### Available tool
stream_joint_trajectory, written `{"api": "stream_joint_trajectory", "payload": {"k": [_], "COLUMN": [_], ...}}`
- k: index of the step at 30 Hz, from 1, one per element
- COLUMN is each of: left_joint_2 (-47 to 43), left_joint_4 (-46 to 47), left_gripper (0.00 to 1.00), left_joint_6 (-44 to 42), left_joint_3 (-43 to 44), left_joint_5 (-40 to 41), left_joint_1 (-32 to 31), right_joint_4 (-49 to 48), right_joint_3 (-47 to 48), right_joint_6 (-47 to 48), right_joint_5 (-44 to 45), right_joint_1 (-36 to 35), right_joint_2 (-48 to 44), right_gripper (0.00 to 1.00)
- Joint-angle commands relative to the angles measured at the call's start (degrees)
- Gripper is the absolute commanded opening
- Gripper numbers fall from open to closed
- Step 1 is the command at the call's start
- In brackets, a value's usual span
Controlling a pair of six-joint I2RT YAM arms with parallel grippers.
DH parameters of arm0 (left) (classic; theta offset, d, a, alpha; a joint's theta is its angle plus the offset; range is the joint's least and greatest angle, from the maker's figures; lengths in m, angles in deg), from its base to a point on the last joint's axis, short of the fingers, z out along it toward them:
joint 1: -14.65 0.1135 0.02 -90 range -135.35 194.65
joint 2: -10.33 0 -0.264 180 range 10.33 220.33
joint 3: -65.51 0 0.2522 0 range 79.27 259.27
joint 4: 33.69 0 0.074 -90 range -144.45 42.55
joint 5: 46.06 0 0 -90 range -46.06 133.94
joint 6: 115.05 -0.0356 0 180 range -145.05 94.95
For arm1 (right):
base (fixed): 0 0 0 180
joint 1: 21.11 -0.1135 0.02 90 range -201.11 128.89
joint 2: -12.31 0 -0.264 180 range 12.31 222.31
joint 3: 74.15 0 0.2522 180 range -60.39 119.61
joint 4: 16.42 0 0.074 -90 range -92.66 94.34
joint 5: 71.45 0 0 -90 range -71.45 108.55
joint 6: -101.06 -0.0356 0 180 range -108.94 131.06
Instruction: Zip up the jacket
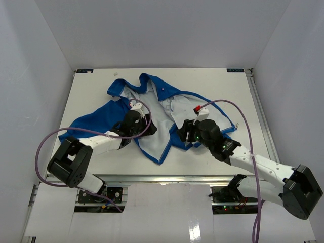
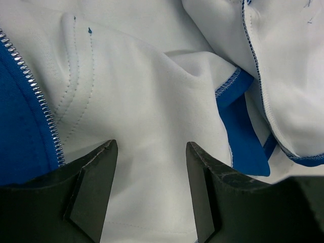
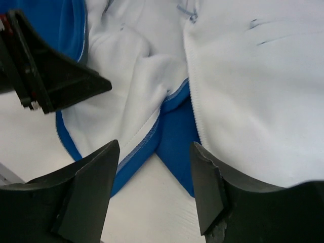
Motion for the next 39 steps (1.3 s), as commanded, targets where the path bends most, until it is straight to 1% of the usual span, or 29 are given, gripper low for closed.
{"api": "stream_joint_trajectory", "payload": {"k": [1,3,6,9,14,17,21,25,29,31,34,39], "left_joint_2": [-2.8,-2.91,-4.71,-6.69,-6.6,-5.54,-4.39,-3.73,-3.86,-3.9,-3.91,-4.24], "left_joint_4": [1.67,2.03,2.09,3.24,6.72,7.19,6.89,6.24,5.59,5.61,5.55,5.62], "left_gripper": [0.68,0.68,0.68,0.68,0.68,0.69,0.68,0.68,0.68,0.68,0.68,0.68], "left_joint_6": [-2.09,-3.2,-5.13,-6.1,-4.59,-3.82,-4.07,-4.25,-4.19,-4.03,-3.9,-3.82], "left_joint_3": [0.42,0.34,0.13,-0.61,-1.69,-1.68,-1.34,-0.89,-0.89,-0.86,-0.81,-0.9], "left_joint_5": [-3.11,-4.59,-3.62,-2.46,-8.47,-10.69,-9.8,-9.57,-8.92,-9.14,-9.58,-9.51], "left_joint_1": [-1.4,-2.28,-3.44,-4.47,-4.65,-4.74,-4.74,-4.74,-4.74,-4.74,-4.74,-4.82], "right_joint_4": [3.42,4.81,7.83,9.99,12.55,12.9,12.67,12.48,12.22,10.48,6.33,0.94], "right_joint_3": [-1.89,-2.56,-3.54,-4.09,-5.59,-7.2,-9.11,-11.3,-11.77,-12.22,-12.71,-10.5], "right_joint_6": [-3.36,-4.51,-5.81,-6.66,-6.89,-8.05,-11.09,-15.45,-15.47,-15.01,-14.1,-11.56], "right_joint_5": [2.46,2.42,4.12,4.12,3.9,5.25,8.51,8.87,9.6,8.93,5.24,-0.79], "right_joint_1": [8.12,12.6,18.06,25.59,35.7,38.3,39.5,40.97,42.01,43.14,45.34,50.51], "right_joint_2": [-4.47,-6.56,-9.88,-11.64,-10.68,-12.56,-14.83,-13.53,-11.56,-9.79,-5.98,3.54], "right_gripper": [0.69,0.7,0.71,0.71,0.71,0.71,0.7,0.7,0.71,0.72,0.72,0.73]}}
